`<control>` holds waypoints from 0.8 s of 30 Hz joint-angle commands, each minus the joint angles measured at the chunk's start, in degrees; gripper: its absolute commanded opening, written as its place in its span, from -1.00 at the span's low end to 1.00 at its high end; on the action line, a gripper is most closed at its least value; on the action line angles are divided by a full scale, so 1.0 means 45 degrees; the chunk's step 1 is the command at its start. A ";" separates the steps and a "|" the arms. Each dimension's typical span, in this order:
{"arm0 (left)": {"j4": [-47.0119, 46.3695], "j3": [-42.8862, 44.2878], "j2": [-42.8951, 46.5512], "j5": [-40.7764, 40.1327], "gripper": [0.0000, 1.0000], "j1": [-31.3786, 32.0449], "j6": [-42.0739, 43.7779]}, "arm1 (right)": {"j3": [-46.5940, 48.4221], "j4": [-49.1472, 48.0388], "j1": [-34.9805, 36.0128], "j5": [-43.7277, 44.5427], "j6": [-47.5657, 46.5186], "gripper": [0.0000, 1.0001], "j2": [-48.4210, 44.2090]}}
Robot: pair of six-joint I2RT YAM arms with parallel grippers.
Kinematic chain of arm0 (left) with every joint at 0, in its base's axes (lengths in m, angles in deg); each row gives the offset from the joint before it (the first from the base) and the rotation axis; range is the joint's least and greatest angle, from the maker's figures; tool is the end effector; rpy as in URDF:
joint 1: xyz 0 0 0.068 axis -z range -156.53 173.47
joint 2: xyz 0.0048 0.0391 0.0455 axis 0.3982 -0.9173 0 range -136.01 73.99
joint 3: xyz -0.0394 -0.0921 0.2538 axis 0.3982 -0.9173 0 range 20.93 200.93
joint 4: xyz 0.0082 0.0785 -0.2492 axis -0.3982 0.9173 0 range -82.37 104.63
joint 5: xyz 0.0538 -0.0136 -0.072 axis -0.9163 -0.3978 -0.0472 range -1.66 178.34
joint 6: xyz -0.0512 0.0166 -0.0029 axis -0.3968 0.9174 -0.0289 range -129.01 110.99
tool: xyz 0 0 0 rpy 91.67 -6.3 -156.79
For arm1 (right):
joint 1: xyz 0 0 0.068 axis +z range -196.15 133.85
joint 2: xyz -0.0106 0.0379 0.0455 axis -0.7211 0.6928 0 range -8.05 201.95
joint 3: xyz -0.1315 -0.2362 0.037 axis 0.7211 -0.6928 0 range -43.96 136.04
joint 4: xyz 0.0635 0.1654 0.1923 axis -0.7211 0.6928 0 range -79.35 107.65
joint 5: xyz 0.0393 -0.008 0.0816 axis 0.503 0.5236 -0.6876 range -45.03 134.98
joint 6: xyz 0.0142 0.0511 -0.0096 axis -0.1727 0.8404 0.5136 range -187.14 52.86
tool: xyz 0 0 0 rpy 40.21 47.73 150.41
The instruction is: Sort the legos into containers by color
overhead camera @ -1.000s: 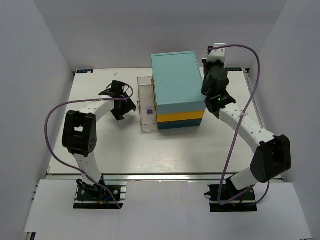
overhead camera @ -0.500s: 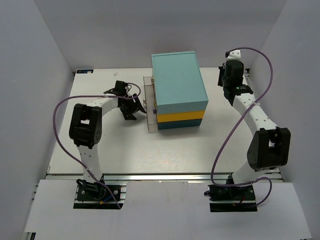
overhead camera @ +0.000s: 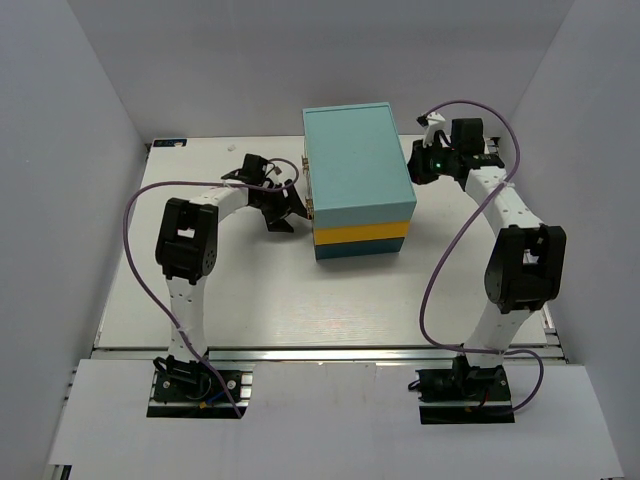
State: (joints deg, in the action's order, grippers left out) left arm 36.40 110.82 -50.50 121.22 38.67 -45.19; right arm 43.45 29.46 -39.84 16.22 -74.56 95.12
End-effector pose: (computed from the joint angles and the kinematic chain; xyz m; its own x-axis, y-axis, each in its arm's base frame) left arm 0.4309 -0.1371 0.1485 -0.9649 -0.2515 -0.0752 -0.1420 0.7410 -0.6563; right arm 0.4145 0.0631 0.3021 -0.4959 -0.1687 -0.8518 -0.5588 0.8129 0.1643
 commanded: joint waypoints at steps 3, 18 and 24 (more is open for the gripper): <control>-0.0456 0.0650 -0.0129 0.1675 0.60 0.0333 -0.0025 | 0.1004 0.1035 0.0259 -0.4253 -0.0695 -0.82 0.0197; 0.1862 -0.0033 0.1470 -0.4039 0.68 -0.0175 -0.1820 | -0.0323 -0.0547 -0.0092 0.1424 0.0125 -0.67 -0.0915; 0.2355 -0.0521 0.3091 -0.6622 0.78 -0.0761 -0.2525 | -0.1511 -0.0740 -0.0366 0.2345 -0.0147 0.25 -0.2201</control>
State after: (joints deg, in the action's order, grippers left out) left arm 44.97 109.27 -43.29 100.61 36.77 -54.15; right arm 39.24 29.22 -40.96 23.13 -74.71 90.69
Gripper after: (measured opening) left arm 0.881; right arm 0.561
